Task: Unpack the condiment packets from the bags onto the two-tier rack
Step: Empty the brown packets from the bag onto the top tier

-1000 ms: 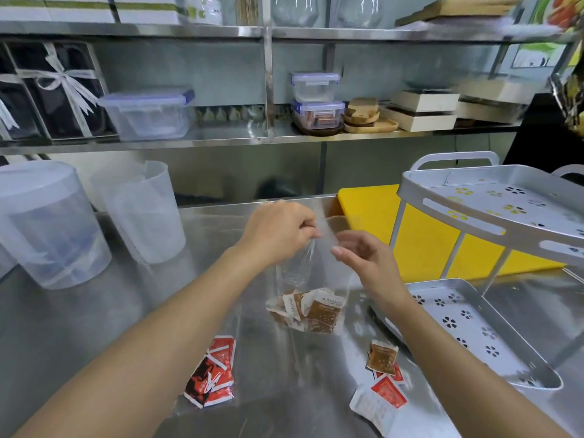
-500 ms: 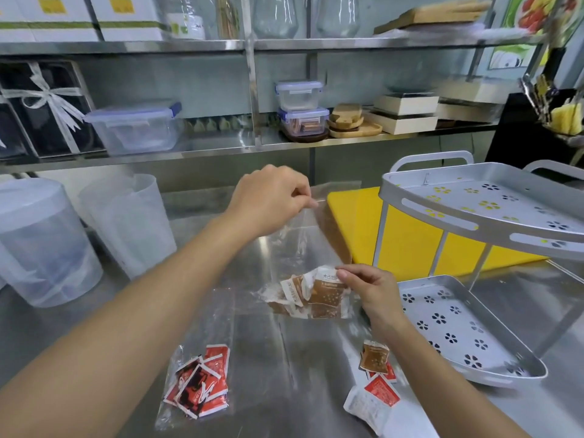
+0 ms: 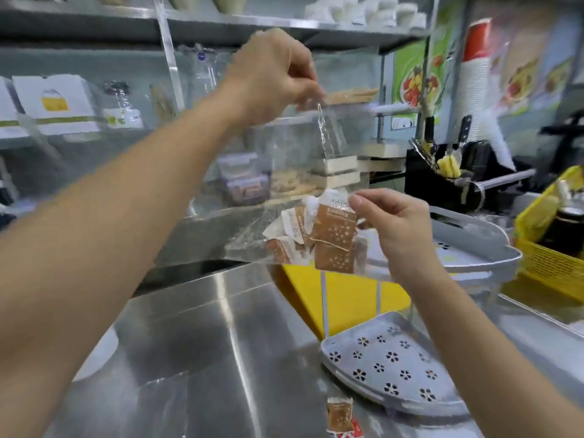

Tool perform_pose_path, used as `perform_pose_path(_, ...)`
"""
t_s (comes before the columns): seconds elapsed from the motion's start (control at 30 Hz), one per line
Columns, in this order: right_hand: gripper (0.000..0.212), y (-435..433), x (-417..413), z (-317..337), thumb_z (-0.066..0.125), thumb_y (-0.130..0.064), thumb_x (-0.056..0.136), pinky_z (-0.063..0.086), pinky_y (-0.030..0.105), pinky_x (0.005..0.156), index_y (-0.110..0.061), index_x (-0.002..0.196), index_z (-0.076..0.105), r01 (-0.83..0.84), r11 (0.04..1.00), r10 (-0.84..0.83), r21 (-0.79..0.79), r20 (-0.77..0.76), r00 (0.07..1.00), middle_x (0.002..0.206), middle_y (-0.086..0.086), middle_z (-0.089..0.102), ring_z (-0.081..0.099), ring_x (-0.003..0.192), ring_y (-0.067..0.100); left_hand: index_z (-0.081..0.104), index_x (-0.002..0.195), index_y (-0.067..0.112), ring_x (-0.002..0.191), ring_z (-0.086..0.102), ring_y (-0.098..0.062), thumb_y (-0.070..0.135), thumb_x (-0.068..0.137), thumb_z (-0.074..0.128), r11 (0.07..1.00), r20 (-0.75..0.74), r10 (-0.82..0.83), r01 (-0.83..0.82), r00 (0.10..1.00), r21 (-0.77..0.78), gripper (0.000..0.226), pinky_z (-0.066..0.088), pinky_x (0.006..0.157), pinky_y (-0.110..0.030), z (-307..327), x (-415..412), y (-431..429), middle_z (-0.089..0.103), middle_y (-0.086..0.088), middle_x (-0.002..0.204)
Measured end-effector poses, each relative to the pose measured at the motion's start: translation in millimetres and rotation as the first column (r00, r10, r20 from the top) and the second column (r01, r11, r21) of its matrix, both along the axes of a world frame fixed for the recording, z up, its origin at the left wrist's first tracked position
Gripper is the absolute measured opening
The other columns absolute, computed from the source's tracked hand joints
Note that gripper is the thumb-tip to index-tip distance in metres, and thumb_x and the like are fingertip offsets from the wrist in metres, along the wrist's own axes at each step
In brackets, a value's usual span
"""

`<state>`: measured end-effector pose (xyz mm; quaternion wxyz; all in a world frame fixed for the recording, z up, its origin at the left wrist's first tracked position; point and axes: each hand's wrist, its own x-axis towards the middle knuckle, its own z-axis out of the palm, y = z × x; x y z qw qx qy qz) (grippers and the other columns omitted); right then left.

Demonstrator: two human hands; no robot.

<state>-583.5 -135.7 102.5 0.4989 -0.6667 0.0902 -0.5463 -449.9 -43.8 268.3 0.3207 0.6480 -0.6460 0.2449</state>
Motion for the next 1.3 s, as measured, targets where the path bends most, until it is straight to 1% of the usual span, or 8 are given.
perform_pose_path(0.23,0.005,-60,-43,30,0.067,-0.004,0.079,0.045,0.015,0.055,-0.008,0.079,0.071,0.211,0.977,-0.211,0.004,0.080,0.974,0.055,-0.010,0.064,0.056,0.052,-0.001,0.071,0.082,0.006,0.072,0.065,-0.023,0.026,0.079,0.066,0.964,0.040,-0.140,0.145,0.989,-0.223,0.021,0.054,0.073,-0.039,11,-36,-62,0.068,-0.008,0.075)
perform_pose_path(0.43,0.017,-119,-79,27,0.070,-0.006,0.075,0.046,0.026,0.066,-0.022,0.068,0.070,0.330,0.942,-0.330,-0.058,-0.003,0.944,0.053,-0.017,0.065,0.057,0.058,0.001,0.068,0.085,0.018,0.055,0.056,0.012,0.017,0.079,0.068,0.920,-0.114,-0.301,0.257,0.947,-0.297,0.006,0.047,0.063,-0.012,-20,-49,-117,0.064,0.003,0.073)
perform_pose_path(0.6,0.018,-157,-107,34,0.071,-0.006,0.074,0.045,0.016,0.060,-0.024,0.074,0.070,0.417,0.906,-0.417,-0.072,0.014,0.909,0.049,-0.023,0.063,0.055,0.051,-0.005,0.070,0.083,0.016,0.055,0.057,-0.003,0.020,0.076,0.070,0.911,-0.226,-0.362,0.291,0.904,-0.293,0.009,0.053,0.066,-0.028,-23,-64,-151,0.064,0.003,0.063)
perform_pose_path(0.73,0.013,-180,-129,40,0.070,-0.003,0.074,0.043,0.010,0.051,-0.012,0.082,0.069,0.353,0.933,-0.356,-0.066,-0.041,0.934,0.045,-0.019,0.062,0.054,0.046,-0.004,0.071,0.074,0.010,0.052,0.057,-0.005,0.020,0.077,0.071,0.936,-0.307,-0.335,0.277,0.891,-0.219,0.010,0.049,0.060,-0.024,-27,-75,-172,0.064,0.007,0.059)
perform_pose_path(0.93,0.004,-196,-144,42,0.070,-0.013,0.077,0.049,0.022,0.057,-0.013,0.073,0.069,0.298,0.954,-0.299,-0.024,-0.067,0.952,0.050,-0.011,0.066,0.059,0.054,0.006,0.065,0.062,0.017,0.041,0.051,-0.001,0.017,0.075,0.073,0.953,-0.532,-0.300,0.224,0.792,-0.205,0.015,0.044,0.048,-0.017,-50,-57,-180,0.060,0.012,0.041)
perform_pose_path(1.07,0.012,-195,-138,27,0.064,-0.025,0.082,0.047,0.023,0.067,-0.016,0.077,0.069,0.221,0.972,-0.234,-0.077,-0.263,0.936,0.067,-0.009,0.070,0.062,0.069,0.006,0.063,0.066,0.012,0.040,0.053,-0.001,0.012,0.080,0.067,0.968,-0.630,-0.250,0.183,0.735,-0.170,0.014,0.047,0.046,-0.016,-75,-38,-170,0.062,0.009,0.042)
perform_pose_path(1.17,0.017,-188,-134,10,0.065,-0.028,0.077,0.048,0.021,0.066,-0.013,0.084,0.069,0.066,0.998,-0.066,-0.011,-0.357,0.932,0.081,0.005,0.069,0.062,0.071,0.009,0.062,0.065,0.013,0.039,0.051,-0.001,0.013,0.081,0.066,0.963,-0.648,-0.263,0.158,0.715,-0.216,0.017,0.045,0.047,-0.016,-92,-28,-167,0.063,0.011,0.044)
perform_pose_path(1.3,0.006,-184,-132,-13,0.069,-0.012,0.074,0.047,0.013,0.063,-0.011,0.081,0.069,0.008,0.999,0.005,0.037,-0.354,0.935,0.074,0.001,0.068,0.061,0.068,0.006,0.060,0.064,0.013,0.037,0.050,0.000,0.012,0.083,0.064,0.973,-0.646,-0.220,0.115,0.731,-0.201,0.020,0.042,0.042,-0.016,-106,-19,-160,0.063,0.012,0.043)
